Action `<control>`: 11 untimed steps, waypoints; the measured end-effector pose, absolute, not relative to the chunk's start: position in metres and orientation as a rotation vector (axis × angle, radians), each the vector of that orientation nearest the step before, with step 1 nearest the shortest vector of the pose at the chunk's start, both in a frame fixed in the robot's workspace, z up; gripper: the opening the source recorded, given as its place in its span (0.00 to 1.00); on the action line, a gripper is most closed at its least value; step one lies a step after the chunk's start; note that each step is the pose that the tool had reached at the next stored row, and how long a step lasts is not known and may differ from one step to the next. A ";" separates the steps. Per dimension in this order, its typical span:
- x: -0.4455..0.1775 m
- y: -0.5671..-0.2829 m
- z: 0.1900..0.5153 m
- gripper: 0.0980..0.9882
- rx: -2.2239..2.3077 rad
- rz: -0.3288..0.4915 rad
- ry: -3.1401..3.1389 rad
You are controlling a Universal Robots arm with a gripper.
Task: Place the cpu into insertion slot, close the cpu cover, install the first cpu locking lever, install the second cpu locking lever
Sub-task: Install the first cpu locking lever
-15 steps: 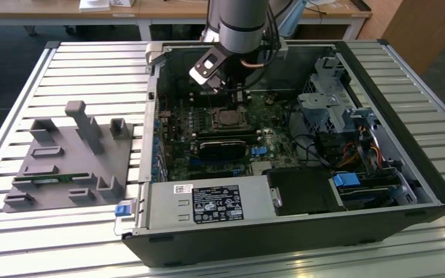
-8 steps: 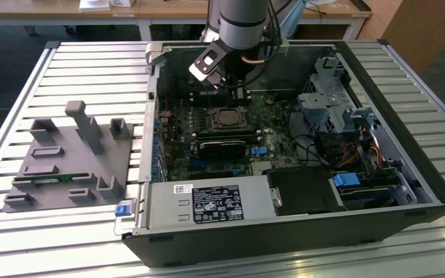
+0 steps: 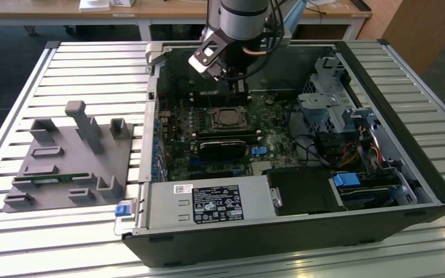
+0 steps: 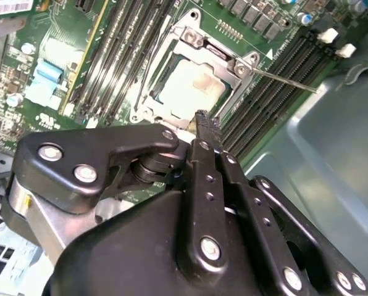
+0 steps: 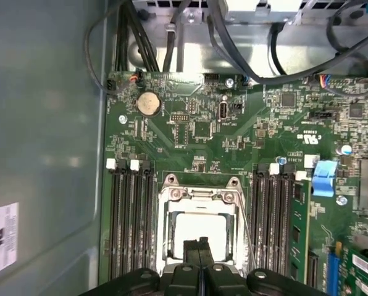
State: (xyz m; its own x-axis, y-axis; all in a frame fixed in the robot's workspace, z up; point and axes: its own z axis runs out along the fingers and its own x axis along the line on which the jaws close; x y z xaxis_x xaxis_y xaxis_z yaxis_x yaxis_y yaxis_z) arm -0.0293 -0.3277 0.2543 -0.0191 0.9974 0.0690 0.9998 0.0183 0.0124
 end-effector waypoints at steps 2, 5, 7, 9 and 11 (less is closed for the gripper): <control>-0.029 -0.328 0.260 0.01 -2.171 -0.088 -2.212; -0.029 -0.328 0.262 0.01 -2.169 -0.088 -2.215; -0.029 -0.328 0.262 0.01 -2.137 -0.087 -2.245; -0.029 -0.328 0.262 0.01 -2.096 -0.085 -2.282; -0.029 -0.328 0.262 0.01 -2.052 -0.084 -2.320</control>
